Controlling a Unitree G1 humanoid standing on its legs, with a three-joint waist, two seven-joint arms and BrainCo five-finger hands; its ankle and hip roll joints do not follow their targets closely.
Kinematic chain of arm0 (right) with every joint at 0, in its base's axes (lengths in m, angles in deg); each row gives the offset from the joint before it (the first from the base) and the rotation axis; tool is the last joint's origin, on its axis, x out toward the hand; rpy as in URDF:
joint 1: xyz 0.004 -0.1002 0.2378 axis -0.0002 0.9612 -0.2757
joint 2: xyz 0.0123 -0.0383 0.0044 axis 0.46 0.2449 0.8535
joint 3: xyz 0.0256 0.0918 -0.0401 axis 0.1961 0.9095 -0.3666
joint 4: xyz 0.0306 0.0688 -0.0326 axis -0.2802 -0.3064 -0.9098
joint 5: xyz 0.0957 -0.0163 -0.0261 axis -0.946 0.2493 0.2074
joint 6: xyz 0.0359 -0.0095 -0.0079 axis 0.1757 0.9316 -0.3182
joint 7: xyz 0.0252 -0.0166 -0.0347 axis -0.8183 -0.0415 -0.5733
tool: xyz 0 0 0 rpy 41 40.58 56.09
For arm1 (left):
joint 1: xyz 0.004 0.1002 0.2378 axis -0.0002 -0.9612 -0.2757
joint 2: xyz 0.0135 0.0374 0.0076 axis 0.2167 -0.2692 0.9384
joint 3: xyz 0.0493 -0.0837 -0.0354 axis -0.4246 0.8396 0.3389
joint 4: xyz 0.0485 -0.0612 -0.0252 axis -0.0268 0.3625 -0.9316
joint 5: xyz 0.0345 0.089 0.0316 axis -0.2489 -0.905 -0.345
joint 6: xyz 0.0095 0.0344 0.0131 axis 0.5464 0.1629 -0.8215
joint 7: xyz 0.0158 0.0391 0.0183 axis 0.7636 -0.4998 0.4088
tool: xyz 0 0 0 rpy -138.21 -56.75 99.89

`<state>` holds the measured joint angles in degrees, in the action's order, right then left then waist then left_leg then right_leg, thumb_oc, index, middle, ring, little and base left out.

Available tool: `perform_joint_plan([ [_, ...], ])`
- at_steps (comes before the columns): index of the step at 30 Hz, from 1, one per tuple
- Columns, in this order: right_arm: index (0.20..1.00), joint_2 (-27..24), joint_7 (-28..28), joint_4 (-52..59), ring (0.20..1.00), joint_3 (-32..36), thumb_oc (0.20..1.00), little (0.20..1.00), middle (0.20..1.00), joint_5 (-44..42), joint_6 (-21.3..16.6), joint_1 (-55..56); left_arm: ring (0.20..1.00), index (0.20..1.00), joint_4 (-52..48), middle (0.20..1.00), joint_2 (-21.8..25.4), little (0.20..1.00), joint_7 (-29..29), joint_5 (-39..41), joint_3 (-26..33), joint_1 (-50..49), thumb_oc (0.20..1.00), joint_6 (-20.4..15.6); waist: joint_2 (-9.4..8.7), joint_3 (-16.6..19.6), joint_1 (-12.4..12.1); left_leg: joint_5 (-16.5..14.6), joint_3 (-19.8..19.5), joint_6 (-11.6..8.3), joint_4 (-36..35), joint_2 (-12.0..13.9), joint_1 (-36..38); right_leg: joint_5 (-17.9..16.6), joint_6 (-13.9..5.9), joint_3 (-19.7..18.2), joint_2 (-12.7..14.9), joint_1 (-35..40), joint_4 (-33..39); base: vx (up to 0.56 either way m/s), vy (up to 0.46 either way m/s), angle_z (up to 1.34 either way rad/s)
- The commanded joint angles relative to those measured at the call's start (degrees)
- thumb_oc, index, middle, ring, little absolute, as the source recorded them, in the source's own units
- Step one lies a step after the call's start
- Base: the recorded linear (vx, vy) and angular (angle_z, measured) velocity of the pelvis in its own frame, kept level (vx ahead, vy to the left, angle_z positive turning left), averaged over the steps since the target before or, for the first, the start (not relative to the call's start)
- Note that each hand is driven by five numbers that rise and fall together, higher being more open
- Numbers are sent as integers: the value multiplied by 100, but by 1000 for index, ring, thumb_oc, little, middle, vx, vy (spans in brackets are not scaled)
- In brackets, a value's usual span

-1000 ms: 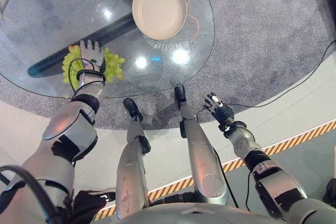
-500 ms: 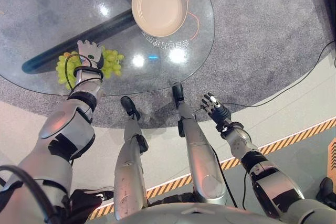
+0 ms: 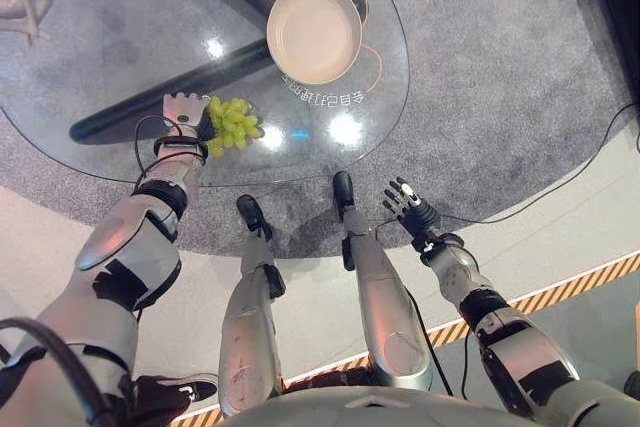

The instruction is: Pick up fruits into the plate

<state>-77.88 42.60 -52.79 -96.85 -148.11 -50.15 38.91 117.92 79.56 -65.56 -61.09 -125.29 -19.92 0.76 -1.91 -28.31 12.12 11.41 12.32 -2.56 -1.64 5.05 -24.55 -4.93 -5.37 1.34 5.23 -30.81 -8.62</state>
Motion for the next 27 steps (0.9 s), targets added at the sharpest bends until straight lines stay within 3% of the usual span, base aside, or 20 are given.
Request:
perform_joint_plan([
  [1, 1000, 19, -22, 436, 1000, 302, 1000, 1000, 1000, -73, -81, 429, 200, 200, -199, 200, 327, 200, -181, 470, 684, 105, 200, -320, 54, -149, -155, -662, -161, -86, 377, -244, 243, 157, 142, 242, -425, 287, -76, 41, 21, 8],
  [11, 1000, -23, -6, 528, 1000, 506, 1000, 1000, 1000, 56, -87, 764, 200, 200, -1136, 200, 617, 200, 173, 1183, 1326, -404, 200, -744, 192, -148, -299, -771, -223, -36, 244, -289, 895, 278, 108, 377, -317, 936, -19, 46, 20, 8],
  [14, 1000, -13, -47, 534, 1000, 564, 1000, 1000, 1000, 90, -127, 871, 200, 200, -1402, 200, 586, 200, 349, 1593, 1537, -644, 200, -1025, 226, -66, -340, -786, -227, -27, 162, -285, 1077, 311, 108, 403, -305, 1130, 39, 56, 11, 4],
  [20, 1000, -9, -83, 711, 1000, 628, 1000, 1000, 1000, 180, -212, 1093, 200, 200, -1966, 200, 615, 200, 652, 1990, 1812, -1068, 200, -1214, 261, 140, -395, -821, -237, -24, 84, -285, 1295, 345, 96, 444, -269, 1377, 133, 39, 3, 3],
  [27, 1000, -65, -70, 1353, 1000, 596, 1000, 1000, 1000, 577, -620, 1355, 200, 200, -3021, 200, 793, 200, 1217, 2424, 2062, -1642, 200, -1453, 249, 464, -508, -901, -290, -29, 3, -283, 1645, 392, 90, 509, -218, 1841, 323, 51, -24, 6],
])
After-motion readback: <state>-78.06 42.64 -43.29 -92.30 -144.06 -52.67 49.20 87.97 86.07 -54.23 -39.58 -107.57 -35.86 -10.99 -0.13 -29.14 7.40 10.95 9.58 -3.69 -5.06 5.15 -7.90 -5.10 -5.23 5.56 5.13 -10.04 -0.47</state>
